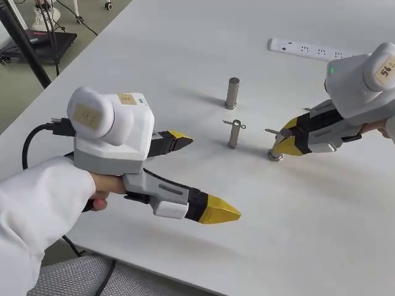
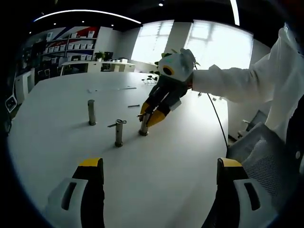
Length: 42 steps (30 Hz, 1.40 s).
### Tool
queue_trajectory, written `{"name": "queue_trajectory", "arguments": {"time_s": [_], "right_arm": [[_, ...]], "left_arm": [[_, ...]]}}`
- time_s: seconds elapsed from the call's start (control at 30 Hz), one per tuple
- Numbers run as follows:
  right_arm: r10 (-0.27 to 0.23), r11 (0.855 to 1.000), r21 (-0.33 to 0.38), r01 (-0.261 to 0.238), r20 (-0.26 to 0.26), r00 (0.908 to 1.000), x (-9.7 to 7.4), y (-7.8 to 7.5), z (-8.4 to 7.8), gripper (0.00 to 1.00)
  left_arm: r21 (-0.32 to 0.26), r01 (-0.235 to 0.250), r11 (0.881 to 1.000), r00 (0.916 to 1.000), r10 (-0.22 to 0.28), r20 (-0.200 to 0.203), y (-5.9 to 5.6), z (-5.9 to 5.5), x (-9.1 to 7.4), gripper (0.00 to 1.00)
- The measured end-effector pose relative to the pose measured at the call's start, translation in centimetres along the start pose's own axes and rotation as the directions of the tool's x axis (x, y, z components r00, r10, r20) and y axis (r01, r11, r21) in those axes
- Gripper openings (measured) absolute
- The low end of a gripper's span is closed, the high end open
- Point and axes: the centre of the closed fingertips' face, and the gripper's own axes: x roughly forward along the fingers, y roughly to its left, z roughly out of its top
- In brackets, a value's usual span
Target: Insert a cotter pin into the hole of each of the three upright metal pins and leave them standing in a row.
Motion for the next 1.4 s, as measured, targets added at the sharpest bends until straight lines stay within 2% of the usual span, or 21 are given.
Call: {"name": "queue_trajectory", "arguments": {"time_s": [0.1,0.5,0.57,0.63,0.77,0.83,0.9,0.93,1.0,1.07,1.13,1.2,1.23,1.3,1.37,1.4], "right_arm": [[-0.003,1.000,0.007,0.003,0.005,1.0000,0.0,0.1,0.1,0.08],[0.008,0.998,-0.057,-0.007,0.022,0.9997,0.3,0.2,0.3,0.09],[0.005,0.999,-0.053,-0.004,0.025,0.9997,0.3,0.1,0.3,0.09],[-0.002,1.000,-0.010,0.003,0.036,0.9993,0.4,0.0,0.3,0.09],[0.006,1.000,0.030,-0.008,0.088,0.9961,0.1,0.6,0.8,0.22],[-0.017,1.000,0.027,0.014,0.105,0.9944,-0.3,0.7,1.2,0.28],[-0.031,0.998,0.054,0.024,0.142,0.9893,-1.0,1.0,1.7,0.31],[-0.053,0.996,0.074,0.040,0.180,0.9822,-1.5,1.1,2.2,0.32],[-0.086,0.993,0.099,0.065,0.218,0.9722,-2.6,1.7,2.8,0.36],[-0.122,0.987,0.133,0.090,0.255,0.9593,-3.4,1.7,3.0,0.44],[-0.165,0.974,0.198,0.106,0.309,0.9366,-4.6,2.7,3.8,0.53],[-0.195,0.964,0.244,0.110,0.356,0.9139,-5.4,2.9,4.0,0.60],[-0.215,0.954,0.277,0.113,0.372,0.9029,-6.1,3.5,4.1,0.63],[-0.255,0.939,0.316,0.133,0.384,0.8877,-7.1,4.4,4.0,0.66],[-0.273,0.932,0.333,0.144,0.384,0.8822,-7.7,5.3,3.6,0.68],[-0.293,0.924,0.351,0.155,0.385,0.8751,-8.1,5.9,3.3,0.70]], "left_arm": [[-0.005,0.004,1.000,1.0000,-0.004,-0.002,-0.1,-0.1,0.0,0.99],[0.006,0.014,1.000,0.9999,-0.014,-0.006,-0.5,-0.1,0.2,0.99],[0.003,0.014,1.000,0.9999,-0.014,-0.009,-0.5,-0.2,0.3,0.99],[-0.013,0.007,1.000,1.0000,-0.007,-0.003,-0.4,-0.2,0.3,0.99],[-0.018,0.007,1.000,0.9999,-0.007,0.008,-0.5,0.0,0.2,0.99],[-0.017,0.010,1.000,0.9999,-0.010,0.010,-0.6,0.1,0.2,0.99],[-0.011,0.010,1.000,0.9999,-0.010,0.010,-0.6,0.2,0.1,0.99],[-0.008,0.011,1.000,0.9999,-0.011,0.010,-0.6,0.3,0.0,0.99],[0.000,0.015,1.000,0.9998,-0.015,0.012,-0.7,0.5,-0.1,0.99],[0.007,0.015,1.000,0.9998,-0.015,0.014,-0.8,0.7,-0.3,0.99],[0.011,0.016,1.000,0.9998,-0.016,0.014,-0.8,0.8,-0.4,0.99],[0.012,0.017,1.000,0.9997,-0.017,0.015,-0.9,0.9,-0.6,0.99],[0.014,0.017,1.000,0.9997,-0.017,0.015,-0.9,1.0,-0.7,0.99],[0.019,0.018,1.000,0.9997,-0.018,0.017,-1.0,1.2,-0.9,0.99],[0.023,0.019,1.000,0.9997,-0.019,0.018,-1.0,1.3,-1.2,0.99],[0.026,0.018,0.999,0.9997,-0.019,0.019,-1.0,1.4,-1.3,0.99]]}}
